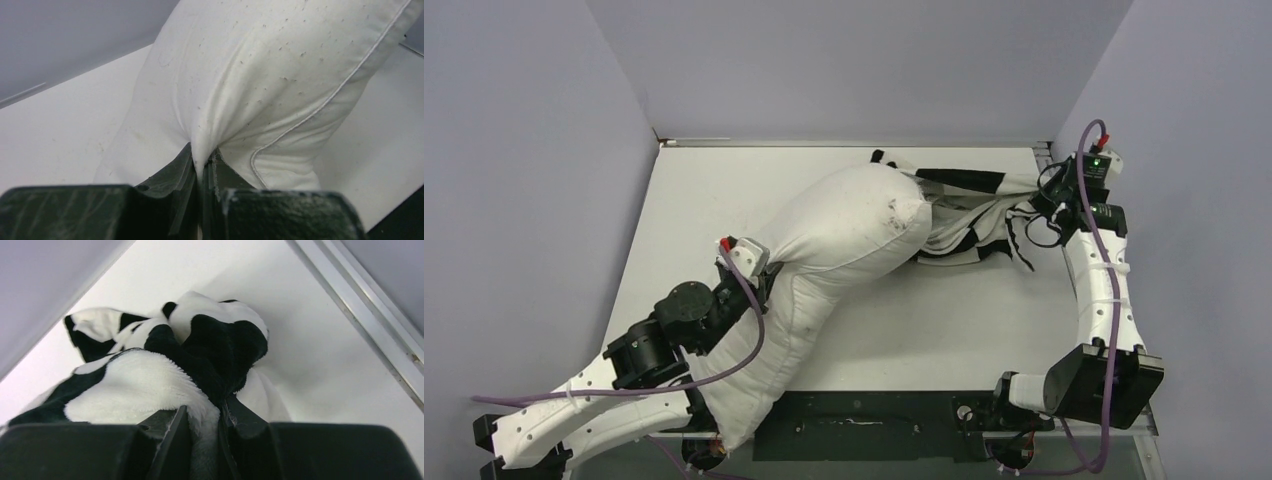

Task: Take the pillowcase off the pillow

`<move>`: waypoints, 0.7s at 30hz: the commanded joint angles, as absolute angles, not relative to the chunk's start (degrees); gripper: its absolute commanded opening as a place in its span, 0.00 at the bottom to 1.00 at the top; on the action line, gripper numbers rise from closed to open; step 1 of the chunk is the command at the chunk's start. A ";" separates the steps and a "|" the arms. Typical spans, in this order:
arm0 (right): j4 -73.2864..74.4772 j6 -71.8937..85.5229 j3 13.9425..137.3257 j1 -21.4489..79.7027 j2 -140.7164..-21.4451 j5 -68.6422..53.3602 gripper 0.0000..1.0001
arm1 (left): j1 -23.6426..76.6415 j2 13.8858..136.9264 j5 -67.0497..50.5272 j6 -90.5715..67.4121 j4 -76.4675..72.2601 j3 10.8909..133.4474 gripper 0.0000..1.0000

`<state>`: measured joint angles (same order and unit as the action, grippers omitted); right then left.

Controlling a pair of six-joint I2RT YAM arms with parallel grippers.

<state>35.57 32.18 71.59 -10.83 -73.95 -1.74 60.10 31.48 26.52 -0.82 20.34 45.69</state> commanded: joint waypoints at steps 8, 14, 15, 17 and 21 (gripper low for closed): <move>21.25 34.86 85.55 -11.48 -75.65 -19.47 0.06 | 31.74 48.18 30.29 -15.86 23.27 59.59 0.00; 22.52 31.90 85.84 -3.69 -73.43 -23.71 0.09 | 18.27 55.72 19.72 -24.46 25.78 61.24 0.00; 23.45 31.11 85.17 -1.23 -72.94 -23.73 0.09 | 18.05 56.41 18.94 -24.63 25.82 61.28 0.00; 24.90 29.92 82.67 4.34 -71.89 -23.73 0.09 | 17.93 57.49 17.40 -24.73 25.96 61.31 0.00; 26.62 29.74 74.73 15.91 -68.70 -23.46 0.10 | 17.91 58.42 13.94 -25.14 26.43 60.67 0.00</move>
